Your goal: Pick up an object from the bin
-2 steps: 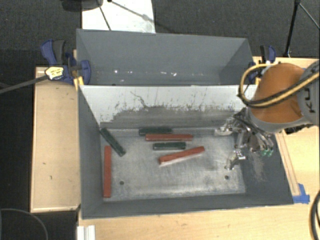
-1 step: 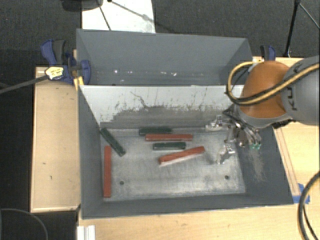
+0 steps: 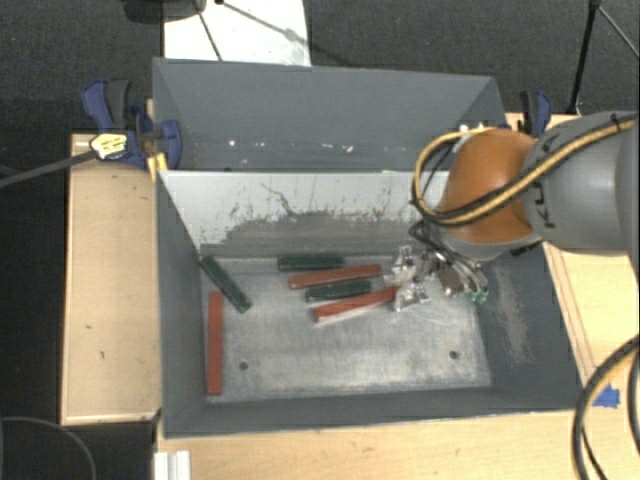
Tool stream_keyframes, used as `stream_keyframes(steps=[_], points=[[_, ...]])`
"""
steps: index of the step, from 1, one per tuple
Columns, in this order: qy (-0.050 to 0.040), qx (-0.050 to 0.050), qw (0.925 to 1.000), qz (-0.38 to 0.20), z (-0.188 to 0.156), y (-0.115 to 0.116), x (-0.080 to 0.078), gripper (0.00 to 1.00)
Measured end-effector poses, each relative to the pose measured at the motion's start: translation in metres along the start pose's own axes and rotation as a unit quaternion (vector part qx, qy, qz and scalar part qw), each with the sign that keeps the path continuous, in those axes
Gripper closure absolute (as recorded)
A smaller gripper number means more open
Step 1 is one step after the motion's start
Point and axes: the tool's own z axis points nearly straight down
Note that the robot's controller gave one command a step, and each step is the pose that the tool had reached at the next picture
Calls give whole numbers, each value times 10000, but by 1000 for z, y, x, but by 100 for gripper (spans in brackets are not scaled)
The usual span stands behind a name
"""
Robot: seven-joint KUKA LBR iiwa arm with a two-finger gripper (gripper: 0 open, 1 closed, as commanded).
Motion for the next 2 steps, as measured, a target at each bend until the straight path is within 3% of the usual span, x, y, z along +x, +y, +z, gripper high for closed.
stream_keyframes(steps=[1, 2], points=[[0, 1, 10000, -6, 0, 0, 0, 100], [79, -21, 9940, -1090, -199, 4, 8, 100]])
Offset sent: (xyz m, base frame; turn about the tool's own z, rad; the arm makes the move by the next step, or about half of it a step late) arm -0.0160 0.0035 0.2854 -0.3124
